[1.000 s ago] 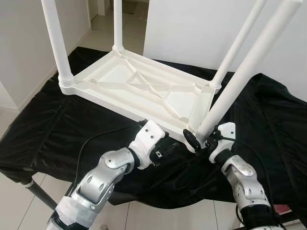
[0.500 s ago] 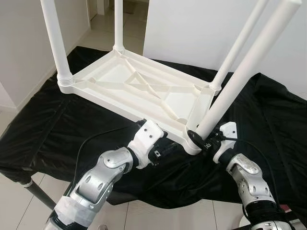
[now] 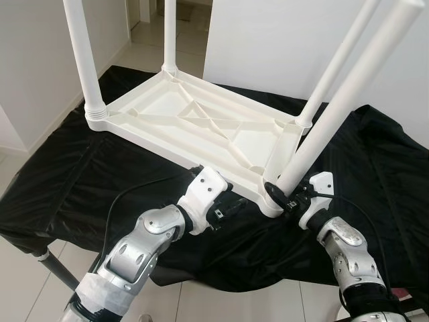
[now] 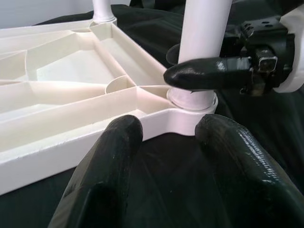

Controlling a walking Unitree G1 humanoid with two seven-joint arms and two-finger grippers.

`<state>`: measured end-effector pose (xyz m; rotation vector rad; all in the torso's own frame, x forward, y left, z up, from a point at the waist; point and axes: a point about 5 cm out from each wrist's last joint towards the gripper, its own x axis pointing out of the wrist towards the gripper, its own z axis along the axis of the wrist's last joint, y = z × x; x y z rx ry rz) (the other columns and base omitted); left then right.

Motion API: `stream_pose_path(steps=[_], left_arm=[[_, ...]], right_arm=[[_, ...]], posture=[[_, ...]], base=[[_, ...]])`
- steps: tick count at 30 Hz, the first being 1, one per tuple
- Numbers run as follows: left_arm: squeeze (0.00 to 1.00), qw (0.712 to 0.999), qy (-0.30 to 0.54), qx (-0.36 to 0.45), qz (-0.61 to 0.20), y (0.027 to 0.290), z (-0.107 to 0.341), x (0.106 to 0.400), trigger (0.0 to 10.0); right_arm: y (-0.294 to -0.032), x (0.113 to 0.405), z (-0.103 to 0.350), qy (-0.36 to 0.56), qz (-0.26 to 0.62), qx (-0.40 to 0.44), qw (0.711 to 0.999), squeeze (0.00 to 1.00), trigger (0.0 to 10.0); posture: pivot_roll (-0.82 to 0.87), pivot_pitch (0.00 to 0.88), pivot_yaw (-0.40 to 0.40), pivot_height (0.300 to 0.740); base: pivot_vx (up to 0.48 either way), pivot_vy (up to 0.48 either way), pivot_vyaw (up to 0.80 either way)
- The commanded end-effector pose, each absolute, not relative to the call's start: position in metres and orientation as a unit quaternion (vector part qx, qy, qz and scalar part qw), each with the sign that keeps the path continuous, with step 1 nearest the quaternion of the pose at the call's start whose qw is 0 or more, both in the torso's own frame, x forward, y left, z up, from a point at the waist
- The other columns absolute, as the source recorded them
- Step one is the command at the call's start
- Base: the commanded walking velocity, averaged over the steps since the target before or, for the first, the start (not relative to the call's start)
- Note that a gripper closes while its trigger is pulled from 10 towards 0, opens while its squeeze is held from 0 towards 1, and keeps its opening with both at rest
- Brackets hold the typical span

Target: Building children table

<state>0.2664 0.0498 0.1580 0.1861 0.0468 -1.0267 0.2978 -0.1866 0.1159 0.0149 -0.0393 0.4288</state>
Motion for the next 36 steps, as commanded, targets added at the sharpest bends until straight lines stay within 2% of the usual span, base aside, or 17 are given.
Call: stream_pose_path(steps=[1, 3, 4, 10, 13, 16, 18, 21, 28, 29, 30, 34, 35, 36], left_arm=[[0.0, 0.847, 0.023, 0.091, -0.523, 0.047, 0.158, 0.264, 10.0], [0.0, 0.846, 0.024, 0.093, -0.524, 0.047, 0.157, 0.265, 10.0], [0.0, 0.845, 0.025, 0.092, -0.526, 0.047, 0.158, 0.266, 10.0], [0.0, 0.84, 0.024, 0.091, -0.534, 0.046, 0.16, 0.266, 10.0], [0.0, 0.84, 0.027, 0.097, -0.534, 0.047, 0.158, 0.267, 10.0], [0.0, 0.847, 0.022, 0.095, -0.522, 0.049, 0.16, 0.272, 10.0], [0.0, 0.849, 0.021, 0.095, -0.52, 0.049, 0.161, 0.273, 10.0], [0.0, 0.854, 0.017, 0.097, -0.511, 0.053, 0.163, 0.277, 10.0], [0.0, 0.859, 0.016, 0.096, -0.503, 0.057, 0.167, 0.279, 10.0], [0.0, 0.859, 0.016, 0.097, -0.502, 0.058, 0.166, 0.279, 10.0], [0.0, 0.863, 0.019, 0.099, -0.496, 0.062, 0.165, 0.279, 10.0], [0.0, 0.871, 0.021, 0.104, -0.48, 0.07, 0.163, 0.281, 10.0], [0.0, 0.872, 0.02, 0.106, -0.478, 0.071, 0.164, 0.282, 10.0], [0.0, 0.874, 0.017, 0.108, -0.473, 0.073, 0.164, 0.283, 10.0]], right_arm=[[-0.191, 0.296, 0.117, -0.017, 0.166, 0.007, 0.986, 0.0, 10.0], [-0.187, 0.295, 0.119, -0.021, 0.151, 0.017, 0.988, 0.0, 10.0], [-0.182, 0.293, 0.122, -0.03, 0.115, 0.035, 0.992, 0.0, 10.0], [-0.182, 0.291, 0.127, -0.046, 0.027, 0.052, 0.997, 0.0, 10.0], [-0.186, 0.285, 0.126, -0.034, -0.096, 0.055, 0.993, 0.0, 10.0], [-0.189, 0.281, 0.118, -0.009, -0.213, 0.054, 0.976, 0.0, 10.0], [-0.189, 0.28, 0.118, -0.003, -0.229, 0.055, 0.972, 0.0, 10.0], [-0.172, 0.286, 0.12, -0.009, -0.209, 0.061, 0.976, 0.0, 10.0], [-0.186, 0.289, 0.122, -0.013, -0.222, 0.051, 0.974, 0.0, 10.0], [-0.186, 0.289, 0.124, -0.019, -0.224, 0.048, 0.973, 0.16, 10.0], [-0.189, 0.289, 0.127, -0.027, -0.222, 0.045, 0.974, 1.0, 10.0], [-0.191, 0.286, 0.128, -0.038, -0.203, 0.022, 0.978, 1.0, 10.0], [-0.19, 0.285, 0.127, -0.038, -0.198, 0.017, 0.979, 0.78, 10.0], [-0.188, 0.283, 0.126, -0.037, -0.188, 0.014, 0.981, 0.0, 10.0]], posture=[[-0.01, 0.024, -0.078, 0.74], [-0.01, 0.031, -0.072, 0.74], [-0.02, 0.031, -0.054, 0.74], [-0.03, 0.049, -0.049, 0.74], [-0.03, 0.049, -0.048, 0.74], [-0.03, 0.048, -0.054, 0.74], [-0.03, 0.048, -0.054, 0.74], [-0.02, 0.047, -0.05, 0.74], [0.0, 0.067, -0.061, 0.74], [0.0, 0.067, -0.061, 0.74], [0.01, 0.07, -0.064, 0.74], [0.02, 0.07, -0.072, 0.74], [0.02, 0.07, -0.072, 0.74], [0.02, 0.072, -0.074, 0.74]], base=[[0.0, 0.0, 0.0], [0.0, 0.0, 0.0], [0.0, 0.0, 0.0], [0.0, 0.0, 0.0], [0.0, 0.0, 0.0], [0.0, 0.0, 0.0], [0.0, 0.0, 0.0], [0.0, 0.0, 0.0], [0.0, 0.0, 0.0], [0.0, 0.0, 0.0], [0.0, 0.0, 0.0], [0.0, 0.0, 0.0], [0.0, 0.0, 0.0], [0.0, 0.0, 0.0]])
